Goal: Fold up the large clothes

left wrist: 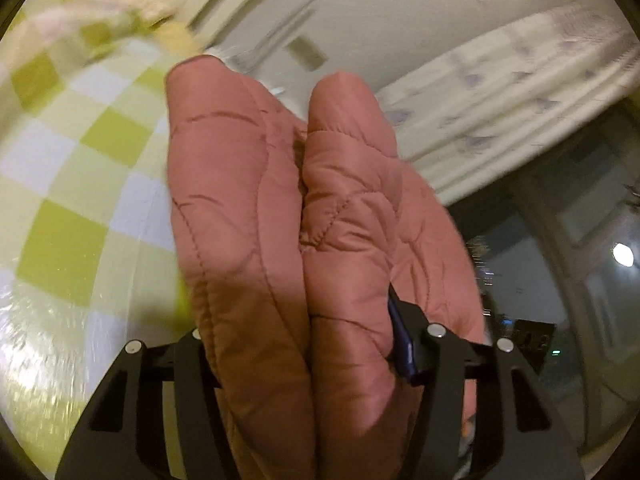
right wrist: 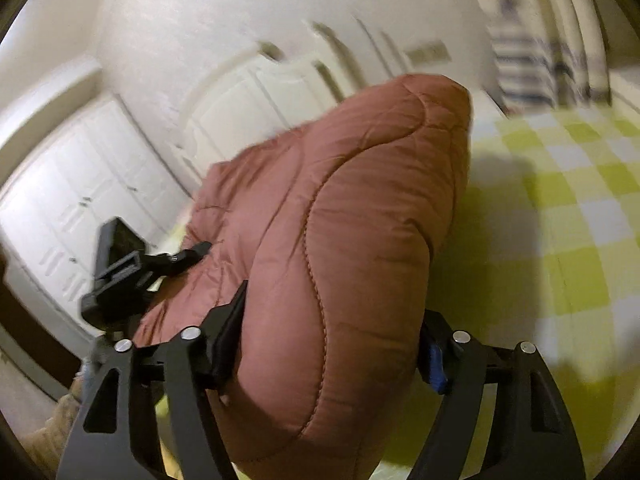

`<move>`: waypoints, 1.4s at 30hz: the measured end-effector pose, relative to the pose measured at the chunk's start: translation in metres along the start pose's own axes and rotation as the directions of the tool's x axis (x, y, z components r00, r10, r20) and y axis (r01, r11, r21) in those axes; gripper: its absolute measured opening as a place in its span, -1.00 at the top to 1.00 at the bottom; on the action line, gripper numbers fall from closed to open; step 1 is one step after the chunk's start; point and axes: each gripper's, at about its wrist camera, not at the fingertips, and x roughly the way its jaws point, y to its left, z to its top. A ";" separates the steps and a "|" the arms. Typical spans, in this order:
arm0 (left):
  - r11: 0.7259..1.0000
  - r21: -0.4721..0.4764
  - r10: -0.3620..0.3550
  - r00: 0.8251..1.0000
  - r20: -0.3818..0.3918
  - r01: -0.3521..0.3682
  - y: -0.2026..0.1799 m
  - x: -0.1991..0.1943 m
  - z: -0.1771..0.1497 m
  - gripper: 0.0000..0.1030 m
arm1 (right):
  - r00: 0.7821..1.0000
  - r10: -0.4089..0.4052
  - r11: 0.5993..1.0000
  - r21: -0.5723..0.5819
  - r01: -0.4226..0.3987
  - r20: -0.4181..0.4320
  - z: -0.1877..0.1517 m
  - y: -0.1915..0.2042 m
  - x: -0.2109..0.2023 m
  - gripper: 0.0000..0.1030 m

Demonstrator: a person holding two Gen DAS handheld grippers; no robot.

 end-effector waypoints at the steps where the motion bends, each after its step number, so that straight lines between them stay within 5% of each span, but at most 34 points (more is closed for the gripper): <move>1: 1.000 -0.023 0.004 1.000 0.007 -0.004 0.007 0.010 0.001 -0.42 | 0.998 -0.047 0.998 0.027 0.048 -0.042 0.000 -0.018 0.012 -0.48; 4: 0.998 -0.065 -0.003 1.000 0.022 0.005 0.020 0.017 -0.001 -0.63 | 1.000 -0.007 0.997 0.078 0.007 0.000 -0.010 -0.033 0.016 -0.51; 9: 0.995 -0.031 0.093 0.994 0.055 -0.091 0.016 -0.001 0.001 -0.86 | 0.998 -0.041 0.993 0.116 0.036 0.039 -0.026 -0.030 0.007 -0.72; 12: 0.979 -0.005 0.203 0.963 0.176 -0.206 0.000 -0.033 0.000 -0.85 | 0.993 -0.081 0.987 0.145 0.068 0.087 -0.031 -0.026 -0.021 -0.75; 15: 0.920 0.073 0.323 0.850 0.417 -0.385 -0.040 -0.092 -0.018 -0.96 | 0.970 -0.133 0.988 0.104 0.113 0.205 -0.041 -0.006 -0.064 -0.75; 18: 0.860 0.130 0.343 0.747 0.570 -0.494 -0.088 -0.139 -0.048 -0.96 | 0.929 -0.162 0.986 0.015 0.167 0.334 -0.059 0.028 -0.116 -0.76; 19: 0.834 0.134 0.346 0.695 0.630 -0.536 -0.107 -0.159 -0.066 -0.96 | 0.916 -0.163 0.985 0.003 0.174 0.367 -0.062 0.038 -0.128 -0.76; 20: 0.823 0.138 0.335 0.669 0.664 -0.550 -0.112 -0.173 -0.079 -0.96 | 0.902 -0.153 0.986 -0.004 0.169 0.404 -0.071 0.047 -0.142 -0.76; 21: 0.806 0.147 0.312 0.623 0.717 -0.573 -0.126 -0.187 -0.100 -0.96 | 0.890 -0.142 0.987 -0.009 0.162 0.434 -0.080 0.053 -0.152 -0.77; 24: 0.768 0.140 0.285 0.529 0.799 -0.625 -0.149 -0.204 -0.147 -0.96 | 0.894 -0.097 0.993 -0.015 0.115 0.438 -0.100 0.060 -0.166 -0.91; 25: 0.764 0.140 0.284 0.523 0.804 -0.629 -0.154 -0.206 -0.158 -0.96 | 0.905 -0.098 0.995 0.008 0.104 0.415 -0.109 0.059 -0.166 -0.91; 27: 0.763 0.163 0.286 0.552 0.783 -0.626 -0.164 -0.202 -0.183 -0.96 | 0.902 -0.135 0.991 0.041 0.130 0.411 -0.120 0.058 -0.167 -0.91; 29: 0.739 0.194 0.318 0.588 0.744 -0.645 -0.166 -0.187 -0.209 -0.96 | 0.875 -0.188 0.980 0.032 0.195 0.446 -0.138 0.065 -0.171 -0.91; 32: 0.686 0.232 0.371 0.605 0.704 -0.690 -0.168 -0.165 -0.230 -0.96 | 0.836 -0.251 0.953 -0.029 0.303 0.488 -0.159 0.083 -0.173 -0.91; 34: 0.675 0.245 0.387 0.617 0.686 -0.696 -0.166 -0.156 -0.234 -0.96 | 0.815 -0.271 0.935 -0.060 0.349 0.512 -0.170 0.093 -0.169 -0.91; 39: 0.654 0.249 0.393 0.602 0.695 -0.714 -0.165 -0.151 -0.243 -0.96 | 0.804 -0.300 0.910 -0.100 0.403 0.513 -0.183 0.110 -0.149 -0.91; 42: 0.654 0.243 0.405 0.603 0.687 -0.716 -0.164 -0.145 -0.238 -0.96 | 0.770 -0.348 0.863 -0.139 0.487 0.535 -0.191 0.121 -0.144 -0.91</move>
